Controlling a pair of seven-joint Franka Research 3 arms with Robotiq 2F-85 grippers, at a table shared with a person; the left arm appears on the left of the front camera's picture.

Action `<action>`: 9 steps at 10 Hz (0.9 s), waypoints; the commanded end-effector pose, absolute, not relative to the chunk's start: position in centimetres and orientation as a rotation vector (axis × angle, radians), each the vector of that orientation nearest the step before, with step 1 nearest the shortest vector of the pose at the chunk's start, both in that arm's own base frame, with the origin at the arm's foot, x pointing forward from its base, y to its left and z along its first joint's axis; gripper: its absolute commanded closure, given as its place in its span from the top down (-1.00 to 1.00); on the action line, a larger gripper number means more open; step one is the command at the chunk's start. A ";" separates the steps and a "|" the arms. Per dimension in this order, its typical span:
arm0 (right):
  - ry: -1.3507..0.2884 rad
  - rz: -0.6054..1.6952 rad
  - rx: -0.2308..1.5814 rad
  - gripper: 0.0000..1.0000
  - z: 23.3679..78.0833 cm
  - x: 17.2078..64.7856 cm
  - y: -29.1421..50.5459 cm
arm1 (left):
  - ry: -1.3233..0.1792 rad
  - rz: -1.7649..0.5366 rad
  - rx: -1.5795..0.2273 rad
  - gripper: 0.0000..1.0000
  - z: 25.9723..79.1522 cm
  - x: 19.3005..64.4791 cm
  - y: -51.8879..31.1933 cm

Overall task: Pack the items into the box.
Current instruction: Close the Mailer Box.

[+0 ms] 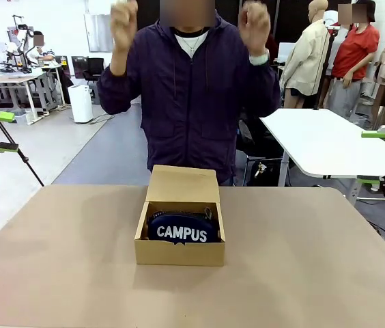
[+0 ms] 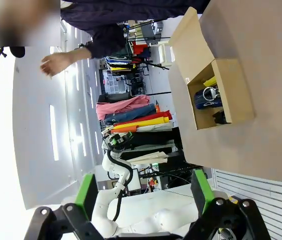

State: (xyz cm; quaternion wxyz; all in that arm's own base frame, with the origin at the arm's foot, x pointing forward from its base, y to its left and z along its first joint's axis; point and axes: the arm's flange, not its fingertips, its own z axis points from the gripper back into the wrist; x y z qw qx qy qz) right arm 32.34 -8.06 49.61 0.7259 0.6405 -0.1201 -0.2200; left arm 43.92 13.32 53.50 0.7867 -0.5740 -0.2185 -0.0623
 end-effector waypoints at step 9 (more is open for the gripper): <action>-0.260 -0.488 1.422 1.00 49.8 32.0 -7.9 | -0.460 -0.129 -1.234 1.00 53.8 43.8 13.2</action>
